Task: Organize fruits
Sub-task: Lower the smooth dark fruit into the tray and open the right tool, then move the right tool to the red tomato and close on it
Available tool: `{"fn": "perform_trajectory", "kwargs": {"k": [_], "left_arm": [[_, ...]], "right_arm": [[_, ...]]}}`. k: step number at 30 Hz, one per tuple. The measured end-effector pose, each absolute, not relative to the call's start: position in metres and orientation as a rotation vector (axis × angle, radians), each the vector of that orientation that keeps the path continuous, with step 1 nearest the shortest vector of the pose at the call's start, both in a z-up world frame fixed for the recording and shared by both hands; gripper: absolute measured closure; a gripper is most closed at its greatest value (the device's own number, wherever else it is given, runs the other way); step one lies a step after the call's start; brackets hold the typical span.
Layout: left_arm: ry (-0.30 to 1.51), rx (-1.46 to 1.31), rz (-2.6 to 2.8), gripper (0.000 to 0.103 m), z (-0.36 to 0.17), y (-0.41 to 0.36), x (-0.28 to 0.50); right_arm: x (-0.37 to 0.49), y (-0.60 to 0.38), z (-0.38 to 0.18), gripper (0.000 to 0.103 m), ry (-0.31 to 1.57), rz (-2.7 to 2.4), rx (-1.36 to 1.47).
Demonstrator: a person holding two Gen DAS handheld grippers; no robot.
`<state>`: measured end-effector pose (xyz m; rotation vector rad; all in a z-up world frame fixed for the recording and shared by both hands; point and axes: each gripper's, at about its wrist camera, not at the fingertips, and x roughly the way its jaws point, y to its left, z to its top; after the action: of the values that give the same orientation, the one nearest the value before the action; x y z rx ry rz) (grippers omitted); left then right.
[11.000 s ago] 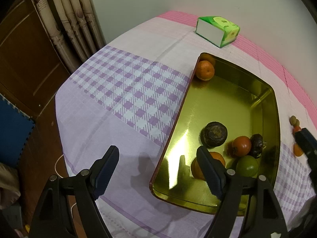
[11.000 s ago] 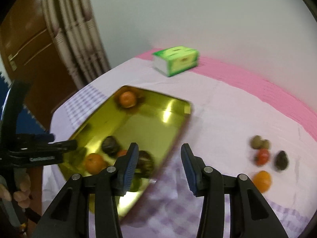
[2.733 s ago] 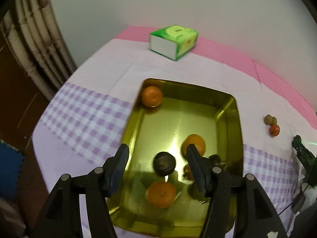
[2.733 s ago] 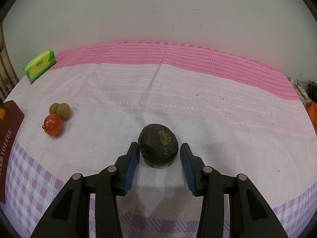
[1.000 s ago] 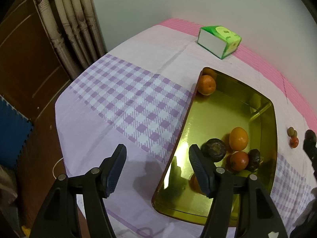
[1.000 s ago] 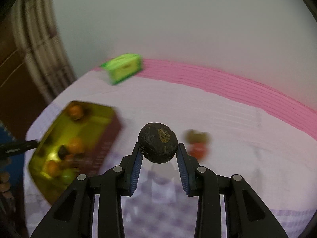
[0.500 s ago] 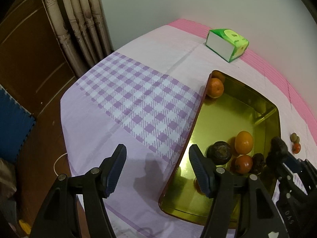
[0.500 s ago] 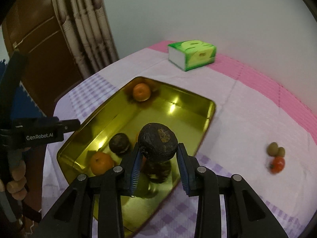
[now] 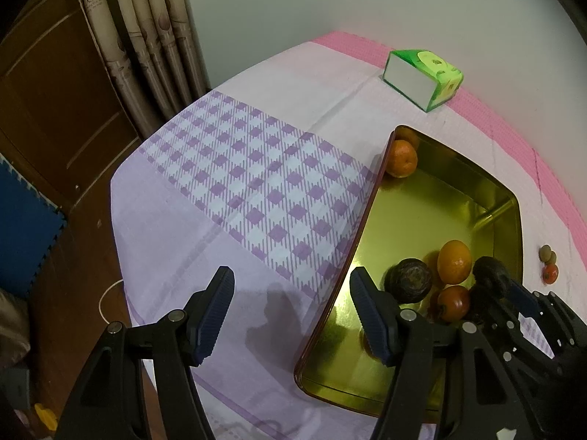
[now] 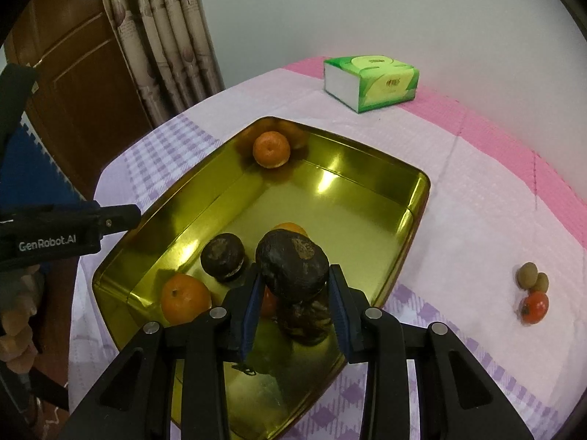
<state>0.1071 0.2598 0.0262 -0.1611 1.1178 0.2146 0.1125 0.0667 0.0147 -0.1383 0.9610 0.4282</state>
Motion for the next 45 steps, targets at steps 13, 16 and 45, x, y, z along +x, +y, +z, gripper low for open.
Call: {"fn": "perform_trajectory", "kwargs": {"k": [13,16,45], "left_arm": [[1.128,-0.158,0.209,0.041,0.021,0.26,0.106],[1.129,-0.155,0.208,0.041,0.022,0.259,0.107],[1.136,-0.139,0.208,0.035,0.02,0.255,0.109]], "right_arm": [[0.11,0.067,0.014,0.067,0.96,0.44,-0.131],[0.108,0.067,0.016,0.066,0.953,0.441,-0.124],[0.102,-0.053,0.049,0.047,0.849,0.182,0.052]]}}
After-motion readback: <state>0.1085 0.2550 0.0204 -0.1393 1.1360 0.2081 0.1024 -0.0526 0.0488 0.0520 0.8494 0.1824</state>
